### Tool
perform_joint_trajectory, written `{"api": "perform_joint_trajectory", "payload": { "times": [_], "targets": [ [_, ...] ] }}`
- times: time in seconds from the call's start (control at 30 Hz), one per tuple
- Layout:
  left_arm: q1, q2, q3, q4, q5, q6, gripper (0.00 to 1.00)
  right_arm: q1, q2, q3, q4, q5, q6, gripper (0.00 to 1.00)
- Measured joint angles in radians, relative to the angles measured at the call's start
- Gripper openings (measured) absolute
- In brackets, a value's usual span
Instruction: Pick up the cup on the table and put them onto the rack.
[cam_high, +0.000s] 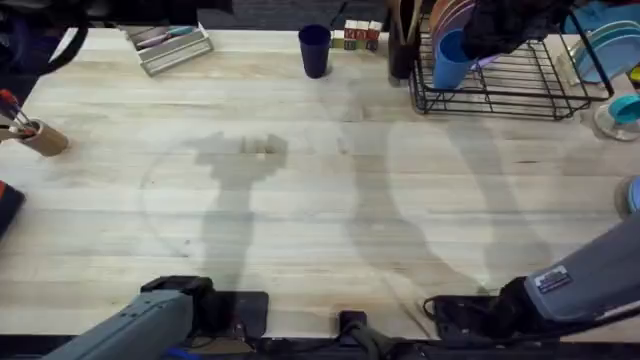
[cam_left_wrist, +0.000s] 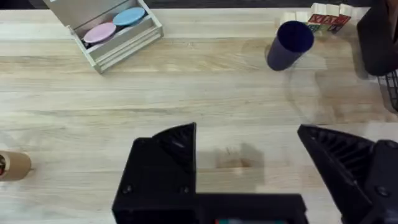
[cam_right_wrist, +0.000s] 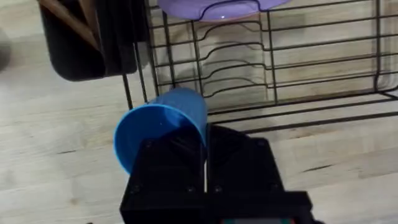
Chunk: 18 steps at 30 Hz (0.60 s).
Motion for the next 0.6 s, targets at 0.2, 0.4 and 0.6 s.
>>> {"api": "perform_joint_trajectory", "payload": {
  "times": [0.2, 0.4, 0.6],
  "targets": [
    [0.0, 0.0, 0.0, 0.0, 0.0, 0.0, 0.993, 0.0, 0.063, 0.0, 0.001, 0.0, 0.0, 0.033],
    [0.0, 0.0, 0.0, 0.0, 0.0, 0.0, 0.993, 0.0, 0.112, 0.0, 0.032, 0.0, 0.0, 0.033],
    [0.0, 0.0, 0.0, 0.0, 0.0, 0.0, 0.993, 0.0, 0.112, 0.0, 0.052, -0.005, -0.004, 0.034]
  ]
}}
